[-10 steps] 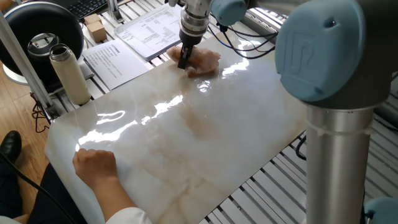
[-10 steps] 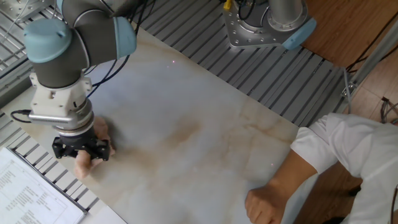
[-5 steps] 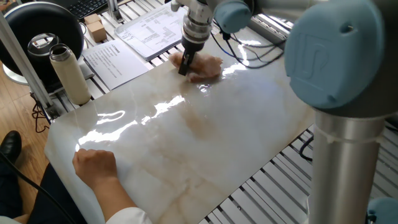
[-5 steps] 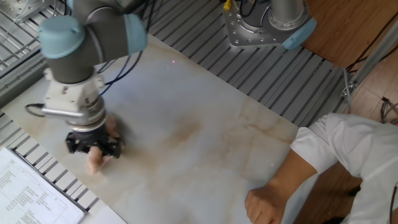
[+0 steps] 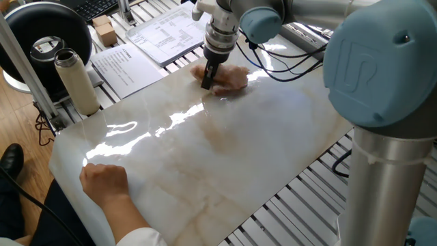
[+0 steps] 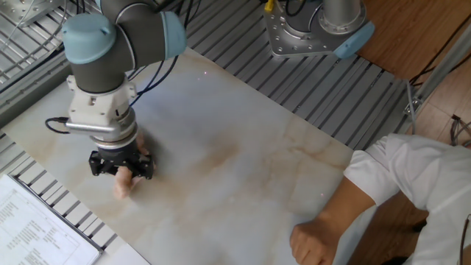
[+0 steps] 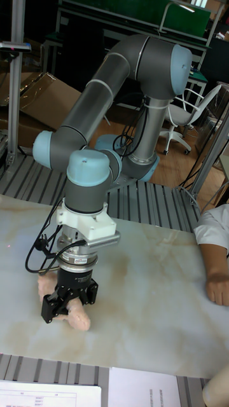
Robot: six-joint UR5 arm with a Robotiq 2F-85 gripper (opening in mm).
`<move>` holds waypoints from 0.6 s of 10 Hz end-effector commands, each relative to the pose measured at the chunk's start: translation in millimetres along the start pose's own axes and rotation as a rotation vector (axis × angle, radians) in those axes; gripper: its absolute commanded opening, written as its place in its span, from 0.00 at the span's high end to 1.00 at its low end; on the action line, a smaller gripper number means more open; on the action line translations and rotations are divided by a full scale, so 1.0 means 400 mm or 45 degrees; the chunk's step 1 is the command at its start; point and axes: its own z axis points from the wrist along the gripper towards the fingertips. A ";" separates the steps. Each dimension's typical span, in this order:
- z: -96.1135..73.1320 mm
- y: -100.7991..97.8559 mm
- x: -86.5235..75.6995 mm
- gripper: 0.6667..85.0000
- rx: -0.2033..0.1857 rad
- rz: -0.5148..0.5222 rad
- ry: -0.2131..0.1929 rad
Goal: Clean the table with a cloth
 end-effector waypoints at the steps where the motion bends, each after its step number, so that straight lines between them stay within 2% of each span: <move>1: 0.006 0.047 -0.007 0.99 -0.072 -0.023 -0.028; 2: 0.019 0.085 -0.006 0.99 -0.096 0.016 -0.048; 4: 0.009 0.161 0.047 0.99 -0.145 0.062 -0.065; 6: -0.005 0.211 0.085 0.99 -0.121 0.110 -0.064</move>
